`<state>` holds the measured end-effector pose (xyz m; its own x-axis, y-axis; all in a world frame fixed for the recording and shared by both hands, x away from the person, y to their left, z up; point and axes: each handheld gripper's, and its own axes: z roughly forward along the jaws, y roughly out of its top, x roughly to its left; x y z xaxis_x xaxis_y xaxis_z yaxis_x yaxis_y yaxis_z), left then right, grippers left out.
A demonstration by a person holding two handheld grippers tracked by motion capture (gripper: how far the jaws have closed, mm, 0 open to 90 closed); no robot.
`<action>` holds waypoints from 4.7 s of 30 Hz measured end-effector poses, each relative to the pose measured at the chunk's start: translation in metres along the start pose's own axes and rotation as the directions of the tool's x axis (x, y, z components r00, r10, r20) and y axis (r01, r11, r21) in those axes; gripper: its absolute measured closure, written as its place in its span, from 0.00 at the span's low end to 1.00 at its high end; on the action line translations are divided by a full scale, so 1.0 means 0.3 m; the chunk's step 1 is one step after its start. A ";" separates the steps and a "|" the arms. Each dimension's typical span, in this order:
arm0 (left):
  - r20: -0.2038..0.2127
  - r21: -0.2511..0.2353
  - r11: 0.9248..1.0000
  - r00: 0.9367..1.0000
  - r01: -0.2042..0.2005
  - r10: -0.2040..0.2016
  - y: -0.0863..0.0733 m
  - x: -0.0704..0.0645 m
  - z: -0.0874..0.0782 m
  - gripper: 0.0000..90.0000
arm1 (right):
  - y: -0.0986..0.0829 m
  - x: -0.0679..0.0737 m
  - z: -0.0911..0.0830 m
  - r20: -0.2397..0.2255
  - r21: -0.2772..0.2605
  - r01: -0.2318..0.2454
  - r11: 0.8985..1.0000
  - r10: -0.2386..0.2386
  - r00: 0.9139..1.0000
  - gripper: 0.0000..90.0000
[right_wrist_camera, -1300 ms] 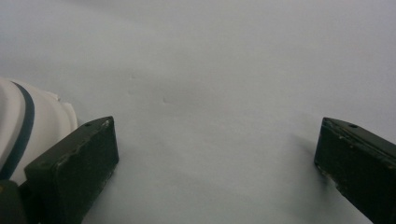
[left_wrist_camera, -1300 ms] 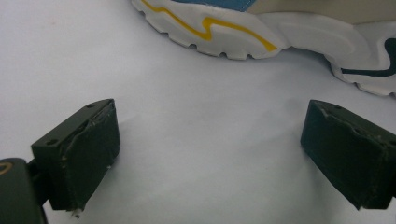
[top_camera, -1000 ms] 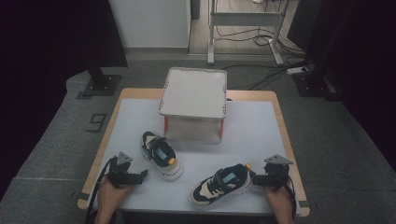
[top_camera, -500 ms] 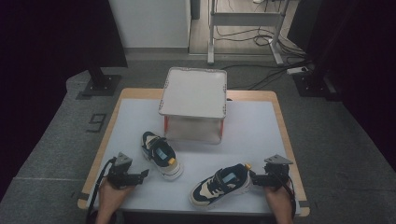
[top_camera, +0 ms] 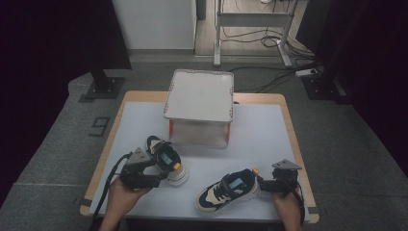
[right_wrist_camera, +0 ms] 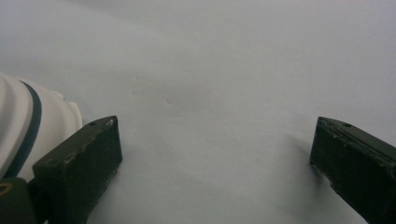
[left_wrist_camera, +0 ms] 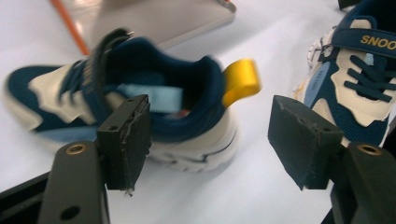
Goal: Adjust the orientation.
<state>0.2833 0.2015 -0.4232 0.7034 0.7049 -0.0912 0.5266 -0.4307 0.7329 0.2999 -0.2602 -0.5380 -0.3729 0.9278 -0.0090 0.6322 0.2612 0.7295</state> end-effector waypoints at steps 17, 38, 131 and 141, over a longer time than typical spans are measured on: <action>-0.070 0.089 0.995 0.996 -0.047 0.054 0.056 -0.017 0.158 0.78 | 0.000 0.000 0.000 -0.004 -0.002 0.000 1.000 0.000 1.000 0.02; -0.173 0.089 0.990 0.981 0.106 -0.089 -0.101 0.072 -0.031 0.42 | -0.001 0.001 -0.001 -0.003 -0.005 0.002 1.000 -0.002 1.000 0.03; -0.222 -0.031 0.989 0.963 0.147 -0.151 0.198 0.139 0.336 0.27 | -0.002 0.002 -0.003 -0.011 -0.012 0.012 1.000 -0.012 1.000 0.05; -0.258 -0.061 0.982 0.947 0.180 -0.190 0.207 0.159 0.424 0.27 | -0.002 0.003 -0.004 -0.013 -0.016 0.015 1.000 -0.015 1.000 0.06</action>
<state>0.4102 0.1368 -0.4677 0.4432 0.8949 -0.0515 0.6145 -0.2615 0.7443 0.2984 -0.2599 -0.5377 -0.3915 0.9201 -0.0111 0.6158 0.2710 0.7398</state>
